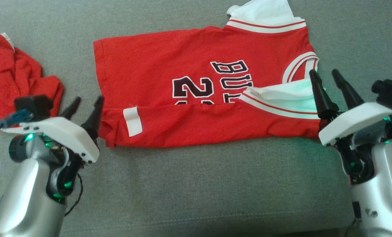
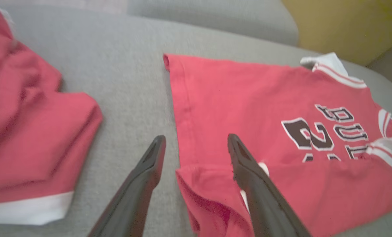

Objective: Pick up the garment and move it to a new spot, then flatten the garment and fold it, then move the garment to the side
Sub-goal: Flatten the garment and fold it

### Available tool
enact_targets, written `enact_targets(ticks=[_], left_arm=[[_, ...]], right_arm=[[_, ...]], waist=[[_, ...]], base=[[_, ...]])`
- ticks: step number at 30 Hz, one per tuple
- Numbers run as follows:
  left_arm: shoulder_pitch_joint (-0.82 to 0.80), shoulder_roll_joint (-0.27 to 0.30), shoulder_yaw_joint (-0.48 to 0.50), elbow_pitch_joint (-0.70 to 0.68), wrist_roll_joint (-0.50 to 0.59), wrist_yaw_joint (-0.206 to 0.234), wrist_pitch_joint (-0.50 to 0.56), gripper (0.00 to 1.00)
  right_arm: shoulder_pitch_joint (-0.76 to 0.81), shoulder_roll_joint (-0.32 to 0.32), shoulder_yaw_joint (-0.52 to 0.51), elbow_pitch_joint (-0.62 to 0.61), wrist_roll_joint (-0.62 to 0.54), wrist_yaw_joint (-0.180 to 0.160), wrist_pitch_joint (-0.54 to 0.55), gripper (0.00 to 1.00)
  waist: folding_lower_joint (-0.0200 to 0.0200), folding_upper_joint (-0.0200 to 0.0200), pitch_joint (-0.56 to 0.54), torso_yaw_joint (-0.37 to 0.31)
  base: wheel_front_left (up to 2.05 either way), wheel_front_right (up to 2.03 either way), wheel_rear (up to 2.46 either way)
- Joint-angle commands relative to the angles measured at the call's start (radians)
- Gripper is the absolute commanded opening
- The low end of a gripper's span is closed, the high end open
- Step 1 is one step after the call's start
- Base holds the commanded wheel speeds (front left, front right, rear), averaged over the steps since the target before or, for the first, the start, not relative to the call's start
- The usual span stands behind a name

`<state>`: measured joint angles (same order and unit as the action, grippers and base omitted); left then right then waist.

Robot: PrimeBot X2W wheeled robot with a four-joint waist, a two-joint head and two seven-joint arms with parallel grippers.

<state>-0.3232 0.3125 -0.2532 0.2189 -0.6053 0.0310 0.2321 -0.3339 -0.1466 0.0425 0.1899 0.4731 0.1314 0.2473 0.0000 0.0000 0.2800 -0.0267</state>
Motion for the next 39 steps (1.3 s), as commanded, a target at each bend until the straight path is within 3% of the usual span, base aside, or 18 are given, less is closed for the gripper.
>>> enact_targets(ticks=[1, 5, 9, 19, 32, 39], left_arm=[[-0.004, 0.023, 0.053, -0.048, 0.032, 0.018, -0.063, 1.0], [0.051, -0.01, 0.065, -0.102, 0.121, 0.084, -0.271, 1.0], [0.124, -0.041, 0.057, -0.153, 0.179, 0.134, -0.405, 1.0], [0.287, -0.061, 0.027, -0.236, 0.266, 0.202, -0.476, 1.0], [0.317, -0.059, 0.016, -0.223, 0.262, 0.203, -0.476, 1.0], [0.249, -0.059, -0.016, -0.149, 0.224, 0.149, -0.399, 1.0]], right_arm=[[0.008, -0.019, 0.026, -0.05, -0.019, -0.001, -0.056, 1.0], [0.068, -0.03, 0.036, -0.109, -0.112, -0.001, -0.211, 1.0], [0.148, -0.019, 0.029, -0.178, -0.181, -0.001, -0.271, 1.0], [0.345, 0.031, 0.014, -0.321, -0.242, -0.001, -0.25, 1.0], [0.387, 0.048, 0.0, -0.354, -0.243, -0.001, -0.206, 1.0], [0.353, 0.017, -0.005, -0.282, -0.225, -0.001, -0.134, 1.0]], waist=[[0.0, 0.0, -0.004, 0.0], [0.0, 0.0, -0.023, 0.005], [0.0, 0.0, -0.049, 0.004], [0.0, 0.0, -0.102, -0.008], [0.0, 0.0, -0.121, -0.018], [0.0, 0.0, -0.086, -0.019]], base=[[0.0, 0.0, 0.0], [0.0, 0.0, 0.0], [0.0, 0.0, 0.0], [0.0, 0.0, 0.0], [0.0, 0.0, 0.0], [0.0, 0.0, 0.0]])
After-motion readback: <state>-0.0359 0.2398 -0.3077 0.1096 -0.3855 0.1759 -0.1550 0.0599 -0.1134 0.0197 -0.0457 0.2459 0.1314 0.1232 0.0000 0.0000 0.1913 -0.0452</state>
